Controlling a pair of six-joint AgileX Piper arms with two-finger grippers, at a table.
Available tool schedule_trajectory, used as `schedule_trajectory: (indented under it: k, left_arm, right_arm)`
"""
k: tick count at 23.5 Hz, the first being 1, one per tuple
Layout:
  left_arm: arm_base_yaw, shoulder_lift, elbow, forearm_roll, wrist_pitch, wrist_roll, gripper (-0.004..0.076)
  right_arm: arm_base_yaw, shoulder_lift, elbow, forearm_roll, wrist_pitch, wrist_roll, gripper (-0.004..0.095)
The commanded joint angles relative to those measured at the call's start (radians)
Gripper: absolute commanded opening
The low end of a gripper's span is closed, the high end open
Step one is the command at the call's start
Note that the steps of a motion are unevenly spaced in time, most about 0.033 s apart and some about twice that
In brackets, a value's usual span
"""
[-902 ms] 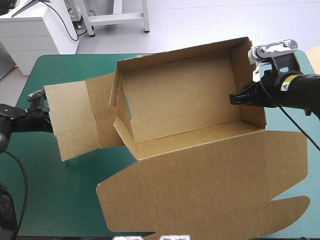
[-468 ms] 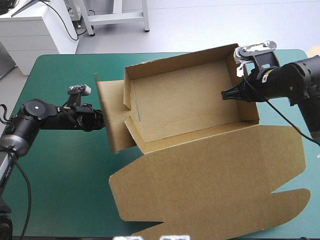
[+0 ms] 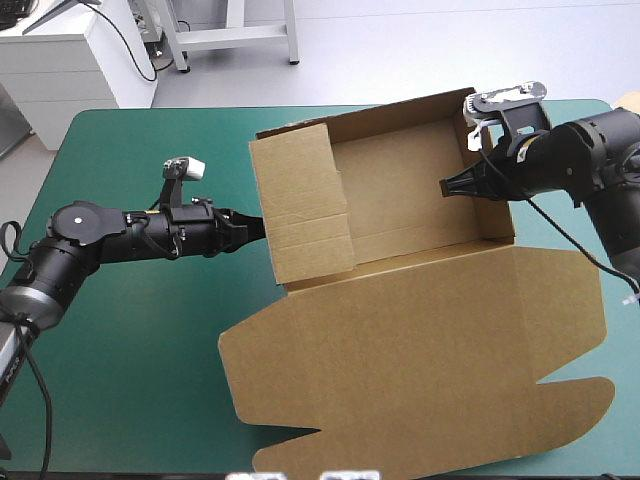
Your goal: Fold the box
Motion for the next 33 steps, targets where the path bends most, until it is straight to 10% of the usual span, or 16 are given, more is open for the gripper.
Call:
schedule_trajectory:
  k: [1,9,16,29,33]
  left_arm:
    - [-0.009,-0.031,-0.024,-0.14,0.008,0.024,-0.0008]
    - [-0.007,-0.031,-0.024,-0.146,0.025,0.022,0.0072]
    - [-0.005,-0.031,-0.024,-0.347,0.151,0.022,0.0463]
    - [-0.005,-0.021,-0.024,-0.349,0.16,0.008,0.0415]
    - [-0.035,-0.054,-0.026,-0.274,0.021,-0.059,0.0403]
  right_arm:
    - [-0.002,-0.024,-0.031,0.004,-0.055,0.008,-0.0006]
    - [-0.002,-0.024,-0.031,-0.014,-0.055,0.008,-0.0006]
    - [-0.002,-0.024,-0.031,-0.025,-0.052,0.008,-0.0006]
    - [0.002,-0.02,-0.031,-0.013,-0.056,0.041,-0.0005]
    - [0.002,-0.02,-0.031,-0.004,-0.064,0.049,-0.0005]
